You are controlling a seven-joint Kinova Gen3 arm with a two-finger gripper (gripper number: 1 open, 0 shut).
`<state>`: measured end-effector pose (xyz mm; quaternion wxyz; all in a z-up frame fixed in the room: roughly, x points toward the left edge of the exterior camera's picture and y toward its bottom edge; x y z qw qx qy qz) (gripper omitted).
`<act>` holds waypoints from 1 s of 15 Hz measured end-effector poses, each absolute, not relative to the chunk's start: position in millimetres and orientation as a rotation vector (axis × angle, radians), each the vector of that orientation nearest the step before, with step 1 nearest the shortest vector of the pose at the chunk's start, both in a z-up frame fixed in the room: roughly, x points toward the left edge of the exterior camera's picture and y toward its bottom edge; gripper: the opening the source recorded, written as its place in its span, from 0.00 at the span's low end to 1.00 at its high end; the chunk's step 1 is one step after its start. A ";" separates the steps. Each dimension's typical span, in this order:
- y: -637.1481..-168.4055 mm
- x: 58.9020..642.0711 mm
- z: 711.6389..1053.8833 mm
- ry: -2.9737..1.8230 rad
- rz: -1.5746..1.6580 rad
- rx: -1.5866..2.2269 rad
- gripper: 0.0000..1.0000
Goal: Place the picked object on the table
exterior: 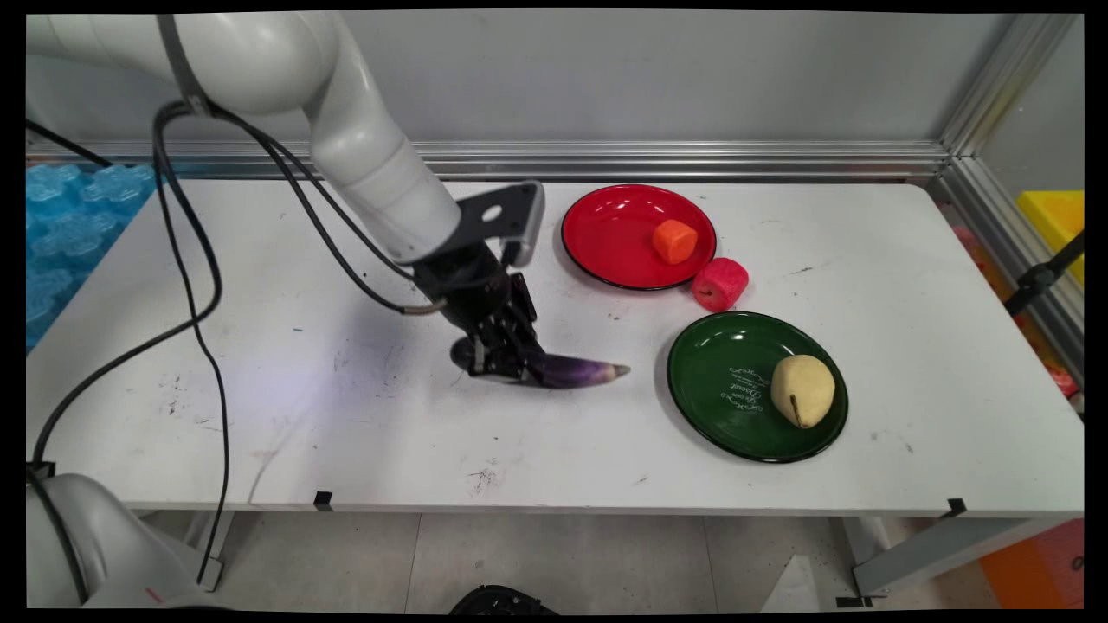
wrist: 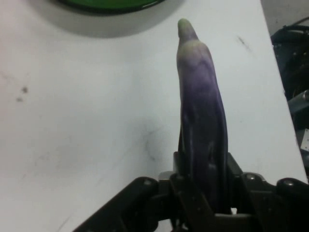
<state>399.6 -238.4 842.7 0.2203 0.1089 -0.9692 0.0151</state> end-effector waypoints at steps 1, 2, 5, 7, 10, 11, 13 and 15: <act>-236.7 394.6 836.0 -2.682 0.038 0.302 0.00; -235.4 390.5 830.2 -2.684 0.035 0.304 0.00; -232.4 377.6 811.7 -2.690 0.027 0.316 0.00; -231.6 370.1 800.1 -2.694 0.024 0.326 0.00; -231.8 362.6 787.3 -2.698 0.023 0.336 0.00; -231.8 361.0 784.1 -2.699 0.023 0.338 0.00; -231.5 357.6 777.8 -2.701 0.021 0.342 0.00; -231.4 354.9 773.8 -2.700 0.021 0.342 0.00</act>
